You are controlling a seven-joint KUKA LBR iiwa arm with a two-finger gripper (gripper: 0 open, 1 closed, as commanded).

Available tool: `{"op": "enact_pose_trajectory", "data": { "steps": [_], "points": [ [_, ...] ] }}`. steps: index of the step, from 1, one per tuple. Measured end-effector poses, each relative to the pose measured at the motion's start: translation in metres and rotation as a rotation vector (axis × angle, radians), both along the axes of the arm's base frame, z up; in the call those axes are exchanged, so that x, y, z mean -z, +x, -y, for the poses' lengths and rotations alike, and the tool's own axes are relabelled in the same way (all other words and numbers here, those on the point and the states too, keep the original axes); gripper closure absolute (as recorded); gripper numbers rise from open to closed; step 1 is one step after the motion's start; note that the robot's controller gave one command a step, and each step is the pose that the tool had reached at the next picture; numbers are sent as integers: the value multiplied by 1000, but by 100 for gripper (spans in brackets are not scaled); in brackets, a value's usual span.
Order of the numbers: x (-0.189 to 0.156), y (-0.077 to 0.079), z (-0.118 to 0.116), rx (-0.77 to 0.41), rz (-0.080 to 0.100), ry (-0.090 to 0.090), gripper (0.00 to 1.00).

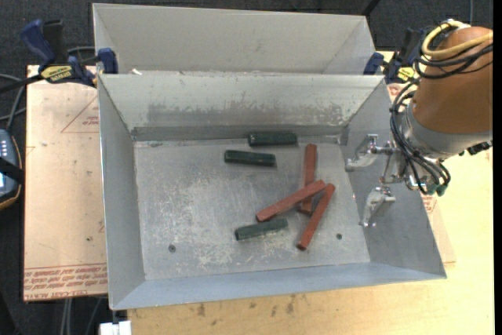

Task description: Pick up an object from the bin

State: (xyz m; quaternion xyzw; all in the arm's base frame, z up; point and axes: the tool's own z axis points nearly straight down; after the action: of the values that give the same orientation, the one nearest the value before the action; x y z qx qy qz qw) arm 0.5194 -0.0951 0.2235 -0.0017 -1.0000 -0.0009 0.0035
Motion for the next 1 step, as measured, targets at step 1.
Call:
{"op": "enact_pose_trajectory", "data": {
  "steps": [1],
  "points": [
    [-4, 2, 0, -3, 8, -1, 0]
  ]
}}
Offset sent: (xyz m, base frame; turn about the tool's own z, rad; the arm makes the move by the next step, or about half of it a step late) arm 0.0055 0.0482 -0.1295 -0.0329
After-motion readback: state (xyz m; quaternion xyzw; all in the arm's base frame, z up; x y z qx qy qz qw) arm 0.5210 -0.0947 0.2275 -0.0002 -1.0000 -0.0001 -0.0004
